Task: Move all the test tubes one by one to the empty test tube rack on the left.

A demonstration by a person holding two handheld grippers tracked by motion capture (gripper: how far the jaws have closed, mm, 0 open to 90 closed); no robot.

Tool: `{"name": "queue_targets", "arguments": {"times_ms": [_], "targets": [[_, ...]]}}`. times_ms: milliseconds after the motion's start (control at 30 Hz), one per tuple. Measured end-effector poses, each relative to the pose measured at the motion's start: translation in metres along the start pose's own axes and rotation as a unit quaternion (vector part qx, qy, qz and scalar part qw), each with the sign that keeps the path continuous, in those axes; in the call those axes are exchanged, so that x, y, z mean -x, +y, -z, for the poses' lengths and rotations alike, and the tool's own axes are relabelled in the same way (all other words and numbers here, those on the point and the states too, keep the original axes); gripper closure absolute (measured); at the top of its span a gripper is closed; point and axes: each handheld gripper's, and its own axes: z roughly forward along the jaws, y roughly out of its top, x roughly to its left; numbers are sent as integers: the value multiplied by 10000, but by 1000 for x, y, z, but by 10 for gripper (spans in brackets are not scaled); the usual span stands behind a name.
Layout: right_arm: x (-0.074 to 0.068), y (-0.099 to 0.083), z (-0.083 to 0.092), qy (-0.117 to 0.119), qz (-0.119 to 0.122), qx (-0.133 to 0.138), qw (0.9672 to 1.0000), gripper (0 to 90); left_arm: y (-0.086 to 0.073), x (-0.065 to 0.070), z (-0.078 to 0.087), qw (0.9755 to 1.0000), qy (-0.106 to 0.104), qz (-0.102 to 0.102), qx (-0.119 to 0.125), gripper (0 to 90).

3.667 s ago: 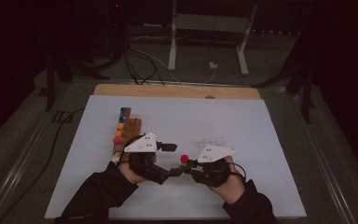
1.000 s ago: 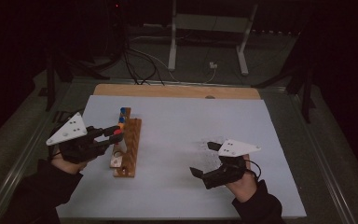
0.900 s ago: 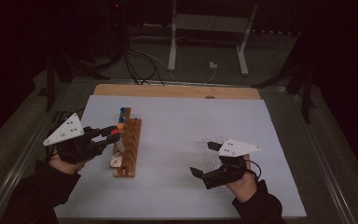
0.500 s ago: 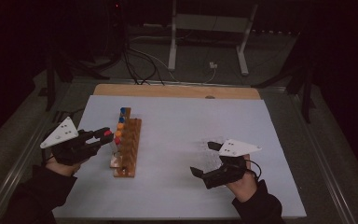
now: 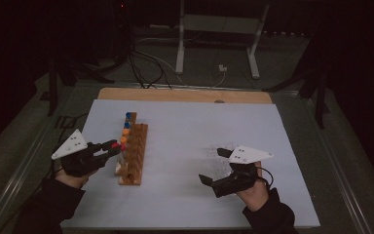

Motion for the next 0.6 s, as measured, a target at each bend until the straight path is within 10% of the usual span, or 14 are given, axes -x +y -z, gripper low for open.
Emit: {"name": "queue_targets", "arguments": {"times_ms": [600], "targets": [[1,0,1,18,-17,1,10000,0,-22,-1,-17,9993,-54,38,-374,715]]}}
